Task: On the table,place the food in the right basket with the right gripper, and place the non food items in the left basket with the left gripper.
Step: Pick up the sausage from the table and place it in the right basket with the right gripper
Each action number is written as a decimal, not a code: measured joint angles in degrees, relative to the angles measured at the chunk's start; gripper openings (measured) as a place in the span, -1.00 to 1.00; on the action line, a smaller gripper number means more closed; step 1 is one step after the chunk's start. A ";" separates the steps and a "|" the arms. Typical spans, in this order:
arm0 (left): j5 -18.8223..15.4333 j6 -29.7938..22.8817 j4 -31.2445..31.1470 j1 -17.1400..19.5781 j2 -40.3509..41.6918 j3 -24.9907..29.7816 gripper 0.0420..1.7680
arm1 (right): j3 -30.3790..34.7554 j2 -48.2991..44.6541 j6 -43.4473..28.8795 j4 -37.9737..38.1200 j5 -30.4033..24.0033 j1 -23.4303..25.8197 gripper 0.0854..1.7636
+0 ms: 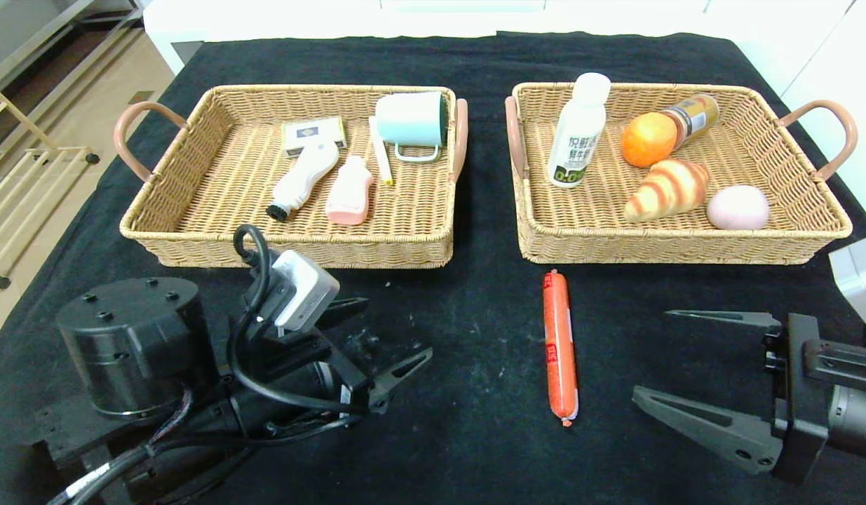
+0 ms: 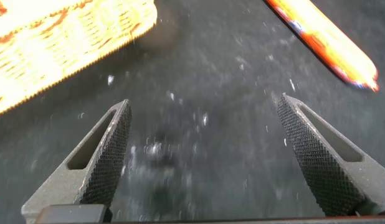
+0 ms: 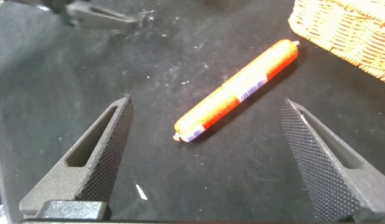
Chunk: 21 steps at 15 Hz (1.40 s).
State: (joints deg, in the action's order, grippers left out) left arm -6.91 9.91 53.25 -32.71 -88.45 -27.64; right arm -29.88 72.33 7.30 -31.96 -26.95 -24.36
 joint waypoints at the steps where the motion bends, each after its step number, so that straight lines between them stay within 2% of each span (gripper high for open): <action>1: -0.46 0.59 1.22 0.51 0.78 1.21 0.92 | -0.16 0.16 -0.04 -0.01 0.63 -0.02 0.94; 6: -2.97 0.89 1.29 1.16 4.14 3.79 0.93 | -1.57 1.23 -0.45 0.62 4.50 -1.08 0.94; 10: -3.11 0.41 1.62 1.71 5.81 3.77 0.93 | -7.08 4.99 -1.24 2.89 18.55 -5.05 0.94; 11: -3.15 0.30 1.57 1.84 6.02 3.72 0.93 | -9.81 6.12 -1.85 5.71 22.05 -6.27 0.94; 14: -3.15 0.26 1.55 2.04 6.31 3.68 0.93 | -20.37 8.81 -4.96 23.48 29.60 -9.59 0.94; 17: -3.23 0.30 1.55 2.34 6.40 3.44 0.93 | -32.94 12.04 -13.78 38.83 36.88 -13.59 0.94; 19: -3.52 0.39 1.51 2.65 6.29 3.08 0.94 | -39.91 15.70 -17.85 46.43 40.98 -16.08 0.94; 21: -4.77 0.34 1.55 2.83 6.29 2.78 0.94 | -44.32 19.29 -20.00 49.93 44.25 -17.87 0.94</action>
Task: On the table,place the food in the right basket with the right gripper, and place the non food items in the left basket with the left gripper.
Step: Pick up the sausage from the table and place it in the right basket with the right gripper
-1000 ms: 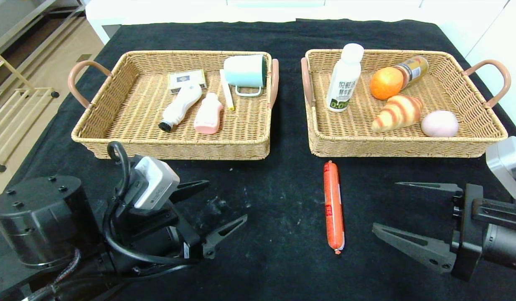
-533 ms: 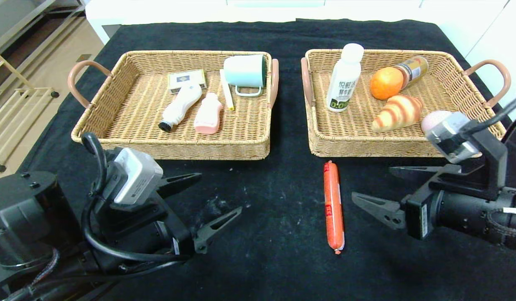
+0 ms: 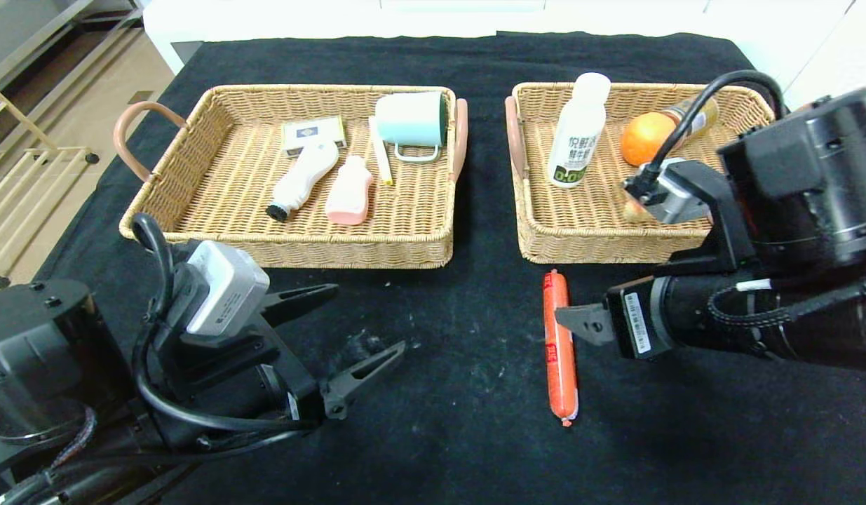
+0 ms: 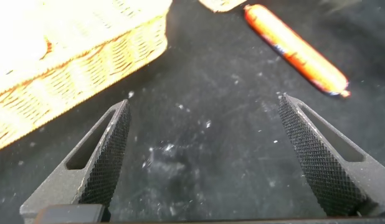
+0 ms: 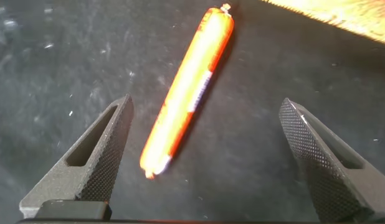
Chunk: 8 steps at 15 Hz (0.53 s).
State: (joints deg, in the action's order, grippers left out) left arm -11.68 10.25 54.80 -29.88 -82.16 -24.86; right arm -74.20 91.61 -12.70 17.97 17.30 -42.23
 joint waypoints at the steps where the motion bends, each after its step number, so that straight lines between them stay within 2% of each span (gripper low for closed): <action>1: -0.20 -0.02 -0.02 0.22 0.00 -0.09 0.94 | -1.97 1.80 -1.33 1.62 1.85 -0.73 0.94; 5: -1.30 0.02 -0.02 0.76 0.05 -0.09 0.94 | -7.94 7.58 -6.45 7.94 7.31 -3.88 0.94; 8: -1.35 0.07 -0.02 0.80 0.11 -0.02 0.94 | -10.25 11.08 -8.68 9.51 11.91 -5.34 0.94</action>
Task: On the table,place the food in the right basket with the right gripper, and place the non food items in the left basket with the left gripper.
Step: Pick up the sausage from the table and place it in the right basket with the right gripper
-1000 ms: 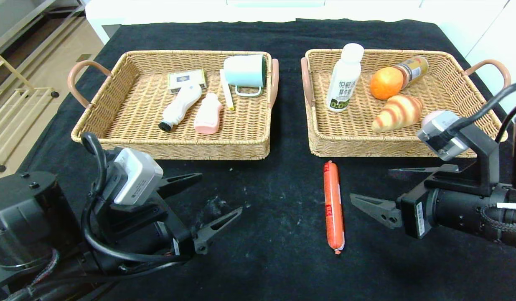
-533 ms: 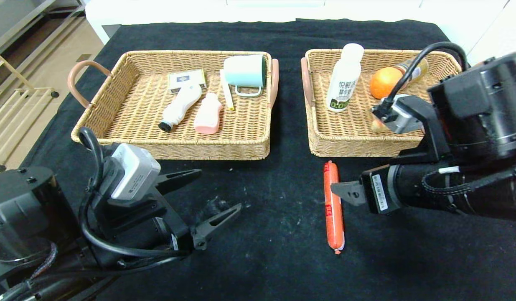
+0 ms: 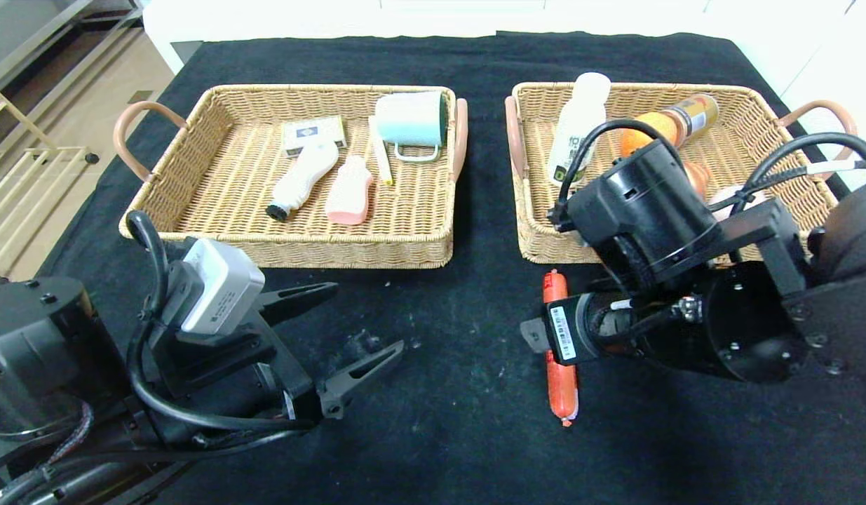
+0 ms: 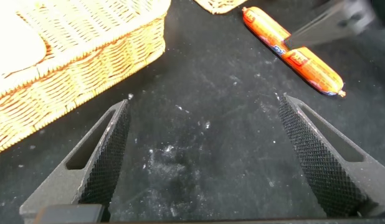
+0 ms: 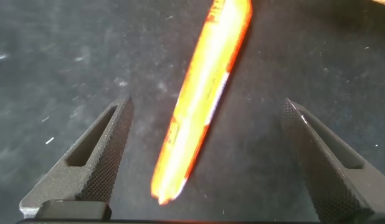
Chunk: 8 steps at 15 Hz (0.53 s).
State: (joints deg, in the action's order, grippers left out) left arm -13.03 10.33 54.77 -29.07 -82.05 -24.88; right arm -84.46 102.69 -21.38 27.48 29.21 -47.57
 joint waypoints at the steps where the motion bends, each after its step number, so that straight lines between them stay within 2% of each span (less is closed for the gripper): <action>1: 0.00 -0.02 0.05 -0.02 0.05 0.00 0.94 | -0.29 0.98 -0.78 0.02 0.45 -0.26 0.94; 8: -0.16 0.20 -0.10 -0.16 0.26 0.07 0.94 | -1.29 4.91 -3.12 0.28 0.67 -0.45 0.94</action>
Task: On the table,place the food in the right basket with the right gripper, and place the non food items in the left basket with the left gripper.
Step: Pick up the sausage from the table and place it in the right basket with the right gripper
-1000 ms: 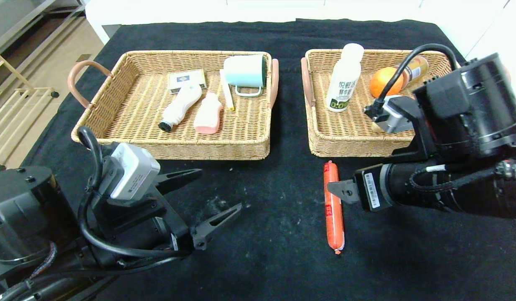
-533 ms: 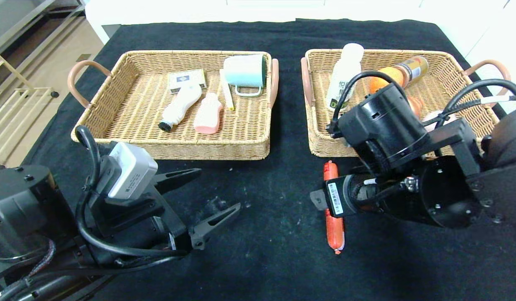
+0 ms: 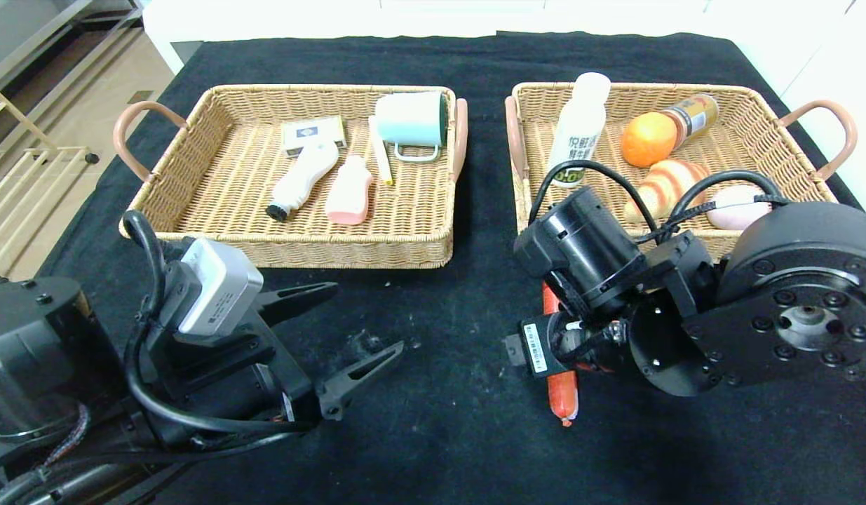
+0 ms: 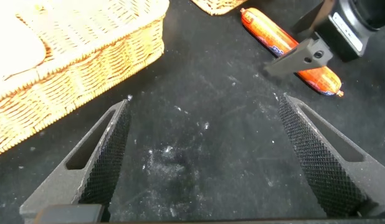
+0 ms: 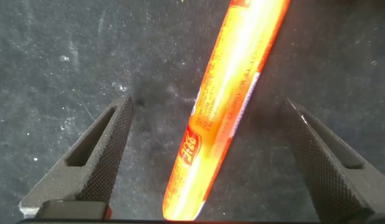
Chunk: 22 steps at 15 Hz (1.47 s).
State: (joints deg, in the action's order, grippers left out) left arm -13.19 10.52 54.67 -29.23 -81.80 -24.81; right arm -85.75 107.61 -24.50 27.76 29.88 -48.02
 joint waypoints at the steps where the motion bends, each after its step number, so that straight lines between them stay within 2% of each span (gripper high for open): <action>1: 0.00 0.02 0.00 -0.01 0.05 0.00 0.94 | 0.02 0.11 -0.22 0.00 -0.01 0.00 0.94; 5: -0.01 0.09 0.04 -0.01 0.43 0.04 0.94 | 0.02 0.39 -0.24 0.02 -0.06 0.04 0.21; 8: 0.00 0.13 0.01 -0.09 0.57 0.00 0.94 | 0.00 0.63 -0.22 -0.01 -0.06 0.17 -0.17; 9: 0.00 0.13 0.01 -0.11 0.63 0.00 0.94 | 0.02 0.68 -0.18 -0.04 -0.06 0.20 -0.43; 10: -0.11 0.09 0.01 -0.12 0.66 0.01 0.94 | 0.05 0.69 -0.16 -0.06 -0.06 0.20 -0.54; 22: -0.45 0.06 -0.07 -0.21 0.38 0.12 0.94 | 0.91 0.69 -0.24 -0.20 -0.11 0.15 -0.54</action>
State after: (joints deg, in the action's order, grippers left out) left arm -13.64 10.58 54.60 -29.44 -81.42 -24.69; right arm -84.83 108.30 -24.75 27.56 29.77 -47.87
